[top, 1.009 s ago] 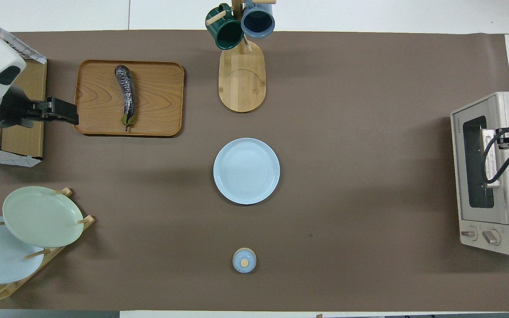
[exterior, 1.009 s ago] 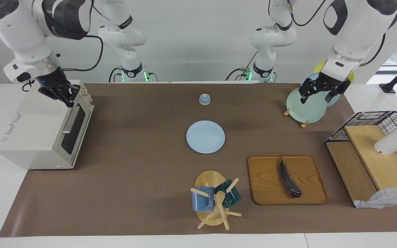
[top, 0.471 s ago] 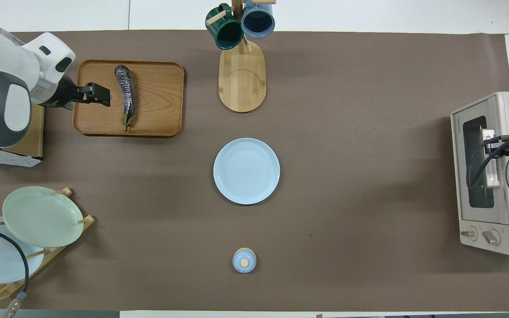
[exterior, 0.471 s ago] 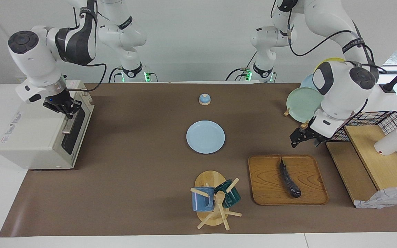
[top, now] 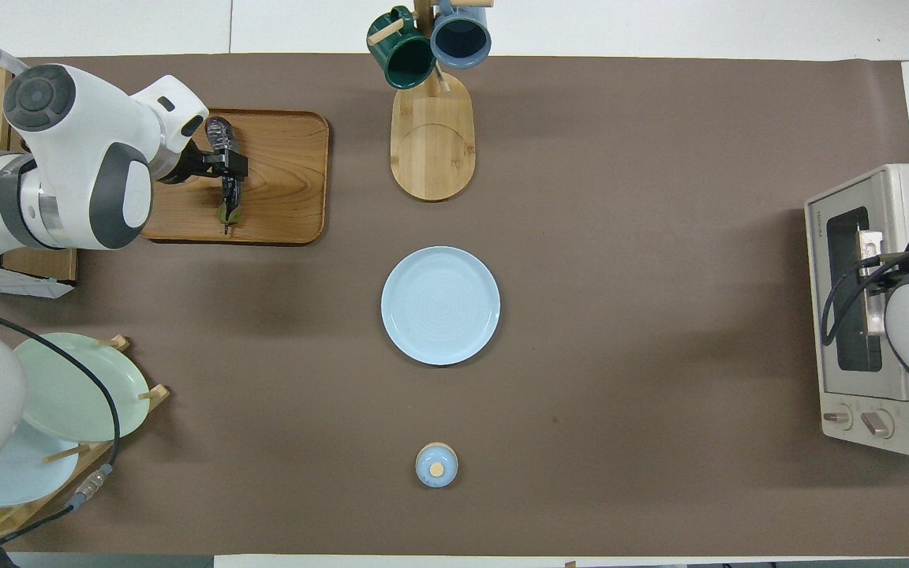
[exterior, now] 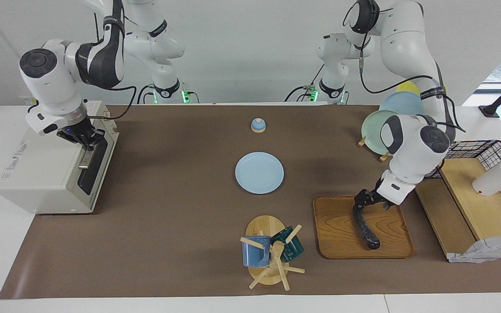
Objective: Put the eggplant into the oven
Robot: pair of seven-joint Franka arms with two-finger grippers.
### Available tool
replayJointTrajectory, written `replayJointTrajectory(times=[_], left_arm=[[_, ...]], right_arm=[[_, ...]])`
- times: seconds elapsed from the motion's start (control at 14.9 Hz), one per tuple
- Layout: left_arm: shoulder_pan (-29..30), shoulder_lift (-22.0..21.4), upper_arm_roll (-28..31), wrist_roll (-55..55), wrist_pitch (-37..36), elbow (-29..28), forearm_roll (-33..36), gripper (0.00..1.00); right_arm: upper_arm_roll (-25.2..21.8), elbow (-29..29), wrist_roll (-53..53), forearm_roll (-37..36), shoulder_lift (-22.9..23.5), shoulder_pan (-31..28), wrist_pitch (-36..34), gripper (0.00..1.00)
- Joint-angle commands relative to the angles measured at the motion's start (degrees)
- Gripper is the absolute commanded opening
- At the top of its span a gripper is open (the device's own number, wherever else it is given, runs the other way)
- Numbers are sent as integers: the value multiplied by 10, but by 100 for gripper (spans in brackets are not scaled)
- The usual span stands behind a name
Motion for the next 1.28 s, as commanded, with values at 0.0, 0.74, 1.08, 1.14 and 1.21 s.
replayJointTrajectory(times=[0.0,0.74,1.08,1.14,1.21], left_arm=[[-5,8,5,2,13,9,21,100],[-17,2,5,2,66,-38,18,69],[-18,2,5,0,49,-32,15,0],[-19,2,4,-4,32,-23,14,0],[-20,-1,4,-8,17,-18,12,0]], right_arm=[[5,-38,14,-5,-1,1,45,0],[6,-100,54,83,31,34,166,0],[6,-129,57,83,57,39,232,0],[6,-129,58,83,65,39,244,0],[6,-129,61,83,76,44,256,0]])
